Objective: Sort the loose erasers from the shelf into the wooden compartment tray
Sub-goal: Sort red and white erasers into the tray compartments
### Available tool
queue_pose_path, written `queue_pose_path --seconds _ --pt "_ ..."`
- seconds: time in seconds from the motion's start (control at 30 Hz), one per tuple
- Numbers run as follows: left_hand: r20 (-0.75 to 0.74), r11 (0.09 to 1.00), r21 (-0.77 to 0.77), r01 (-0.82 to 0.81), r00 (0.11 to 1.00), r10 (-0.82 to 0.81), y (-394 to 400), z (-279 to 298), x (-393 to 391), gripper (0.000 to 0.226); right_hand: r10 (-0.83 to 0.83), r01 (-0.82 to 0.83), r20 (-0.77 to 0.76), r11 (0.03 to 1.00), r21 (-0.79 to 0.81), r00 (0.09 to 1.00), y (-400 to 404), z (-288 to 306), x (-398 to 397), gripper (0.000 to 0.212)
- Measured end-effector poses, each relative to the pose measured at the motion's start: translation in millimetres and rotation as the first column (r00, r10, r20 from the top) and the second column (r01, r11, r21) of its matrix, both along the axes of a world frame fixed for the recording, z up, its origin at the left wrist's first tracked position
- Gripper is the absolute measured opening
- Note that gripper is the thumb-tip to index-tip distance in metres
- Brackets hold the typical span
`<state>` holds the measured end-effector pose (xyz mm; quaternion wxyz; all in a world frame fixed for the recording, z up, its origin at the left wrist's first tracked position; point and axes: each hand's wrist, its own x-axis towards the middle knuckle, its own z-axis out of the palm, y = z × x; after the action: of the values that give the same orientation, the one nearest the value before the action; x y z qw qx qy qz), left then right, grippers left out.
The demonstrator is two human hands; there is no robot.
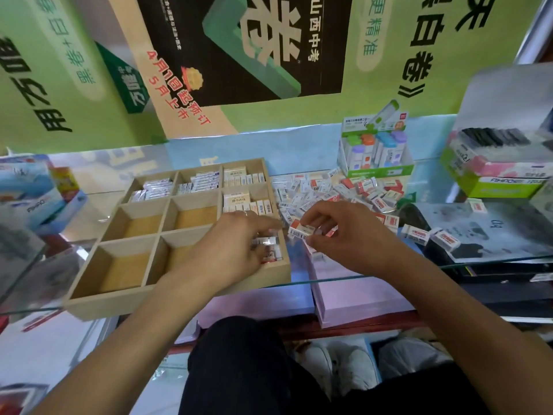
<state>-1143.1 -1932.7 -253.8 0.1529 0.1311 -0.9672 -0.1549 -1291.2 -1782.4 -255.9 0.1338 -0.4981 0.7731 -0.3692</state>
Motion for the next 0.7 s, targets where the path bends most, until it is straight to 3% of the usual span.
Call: queue_pose_path --seconds 0.23,0.43,0.7 --pt "0.122 0.979 0.092 -0.184 0.978 0.172 -9 2 6 0.019 0.002 -0.002 -0.013 0.999 0.034 1.000 3 -3 -2 0.020" --pt "0.015 0.953 0.178 -0.245 0.969 0.246 -5 -12 0 0.016 0.003 -0.003 -0.008 0.999 0.039 1.000 3 -2 1 0.019" --pt "-0.136 0.961 0.215 -0.175 0.969 0.207 -14 -10 22 0.018 0.043 -0.043 0.016 0.999 0.007 0.999 -1 2 12 0.023"
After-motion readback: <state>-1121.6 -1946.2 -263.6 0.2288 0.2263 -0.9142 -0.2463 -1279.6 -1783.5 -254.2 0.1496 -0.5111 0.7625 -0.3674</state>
